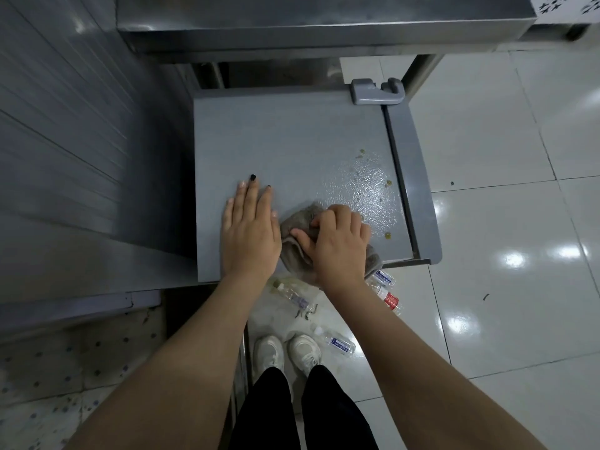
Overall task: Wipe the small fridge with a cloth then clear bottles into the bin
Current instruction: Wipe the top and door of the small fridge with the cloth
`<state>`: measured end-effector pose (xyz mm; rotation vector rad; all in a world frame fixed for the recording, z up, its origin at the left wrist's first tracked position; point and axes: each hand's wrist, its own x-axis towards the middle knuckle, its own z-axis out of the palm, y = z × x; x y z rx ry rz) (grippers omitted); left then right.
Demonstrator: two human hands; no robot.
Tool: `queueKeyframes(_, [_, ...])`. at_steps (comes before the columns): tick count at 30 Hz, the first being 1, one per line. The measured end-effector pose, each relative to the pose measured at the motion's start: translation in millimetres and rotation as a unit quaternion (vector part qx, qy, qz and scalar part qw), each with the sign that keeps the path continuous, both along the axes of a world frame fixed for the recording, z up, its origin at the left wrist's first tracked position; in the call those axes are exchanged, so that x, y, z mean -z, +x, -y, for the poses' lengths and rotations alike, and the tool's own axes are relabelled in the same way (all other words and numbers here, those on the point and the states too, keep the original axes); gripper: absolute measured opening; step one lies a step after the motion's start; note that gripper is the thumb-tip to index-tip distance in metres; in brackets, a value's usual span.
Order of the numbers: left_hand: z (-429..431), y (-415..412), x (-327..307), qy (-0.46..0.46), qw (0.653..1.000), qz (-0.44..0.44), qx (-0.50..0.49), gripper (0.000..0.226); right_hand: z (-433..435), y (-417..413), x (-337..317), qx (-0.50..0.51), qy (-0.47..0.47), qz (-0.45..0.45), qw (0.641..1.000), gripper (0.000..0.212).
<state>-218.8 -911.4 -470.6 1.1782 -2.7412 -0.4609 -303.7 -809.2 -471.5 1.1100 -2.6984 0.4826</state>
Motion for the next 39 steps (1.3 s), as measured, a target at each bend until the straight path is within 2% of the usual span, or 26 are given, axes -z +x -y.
queueKeyframes(6, [-1, -2, -1, -0.007, 1.0, 0.007, 0.0, 0.056, 29, -29, -7, 0.037, -0.003, 0.045, 0.998, 0.044])
queueKeyframes(9, [0, -2, -1, -0.005, 1.0, 0.007, -0.001, 0.055, 43, -47, -12, 0.042, 0.012, 0.109, 0.993, 0.043])
queueKeyframes(14, [-1, -2, 0, -0.006, 1.0, 0.005, -0.002, 0.055, 37, -46, -16, 0.052, -0.021, 0.151, 0.987, 0.042])
queueKeyframes(16, [0, -2, -1, -0.009, 1.0, 0.008, -0.002, 0.056, 26, -38, -17, 0.077, -0.008, 0.17, 0.982, 0.041])
queueKeyframes(21, [-1, -3, -3, -0.011, 1.0, 0.024, -0.004, 0.058, -4, -14, -9, 0.102, -0.015, 0.126, 0.987, 0.039])
queueKeyframes(30, [0, -4, -2, -0.006, 0.999, 0.039, -0.005, 0.061, 19, -35, -10, 0.101, 0.021, 0.093, 0.99, 0.045])
queueKeyframes(35, [1, -5, -3, -0.003, 0.999, 0.033, -0.003, 0.057, 36, -60, -17, 0.084, 0.065, 0.121, 0.987, 0.045])
queueKeyframes(39, [-1, -4, -2, -0.003, 0.999, 0.036, -0.007, 0.056, 24, -51, -13, 0.084, 0.058, 0.121, 0.987, 0.044])
